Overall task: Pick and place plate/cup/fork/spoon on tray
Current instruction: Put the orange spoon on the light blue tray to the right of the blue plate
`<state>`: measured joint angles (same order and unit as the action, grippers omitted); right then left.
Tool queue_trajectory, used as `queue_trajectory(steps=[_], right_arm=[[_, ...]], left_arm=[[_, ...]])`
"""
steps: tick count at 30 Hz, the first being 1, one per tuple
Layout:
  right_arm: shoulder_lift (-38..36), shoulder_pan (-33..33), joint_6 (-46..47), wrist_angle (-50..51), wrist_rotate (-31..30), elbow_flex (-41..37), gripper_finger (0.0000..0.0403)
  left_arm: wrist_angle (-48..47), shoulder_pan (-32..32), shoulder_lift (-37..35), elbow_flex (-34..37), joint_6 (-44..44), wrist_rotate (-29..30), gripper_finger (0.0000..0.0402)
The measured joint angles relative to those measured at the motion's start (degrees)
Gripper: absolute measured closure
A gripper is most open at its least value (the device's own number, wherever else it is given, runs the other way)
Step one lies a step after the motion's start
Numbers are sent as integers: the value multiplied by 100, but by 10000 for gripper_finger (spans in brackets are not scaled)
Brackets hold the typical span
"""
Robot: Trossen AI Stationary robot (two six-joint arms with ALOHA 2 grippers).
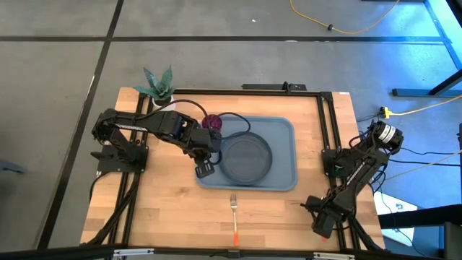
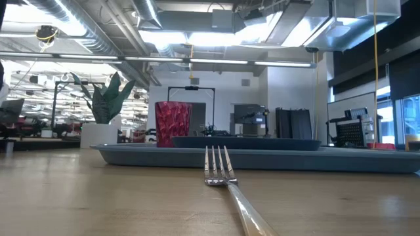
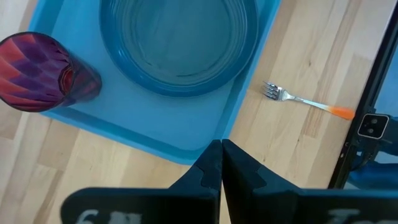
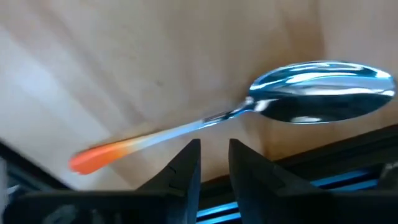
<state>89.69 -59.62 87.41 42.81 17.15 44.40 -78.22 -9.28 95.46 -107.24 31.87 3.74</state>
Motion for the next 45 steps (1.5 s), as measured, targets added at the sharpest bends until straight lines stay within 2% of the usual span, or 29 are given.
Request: queue_trajectory(steps=[4,11,26,37,45], right_arm=[[0,1,1,-53,35,-139,318],[-33,5,24,-743,56,-436,318],[-17,249,-101,-731,-87,-457,318],[-13,625,-981,-723,-200,-459,318],[-13,806,-1142,-728,-334,-457,318]], left_arm=[[-2,0,0,0,73,1,401],[-9,0,0,0,72,-1,401],[-17,0,0,0,51,-1,401],[-17,0,0,0,47,-1,401],[-16,0,0,0,47,-1,401]])
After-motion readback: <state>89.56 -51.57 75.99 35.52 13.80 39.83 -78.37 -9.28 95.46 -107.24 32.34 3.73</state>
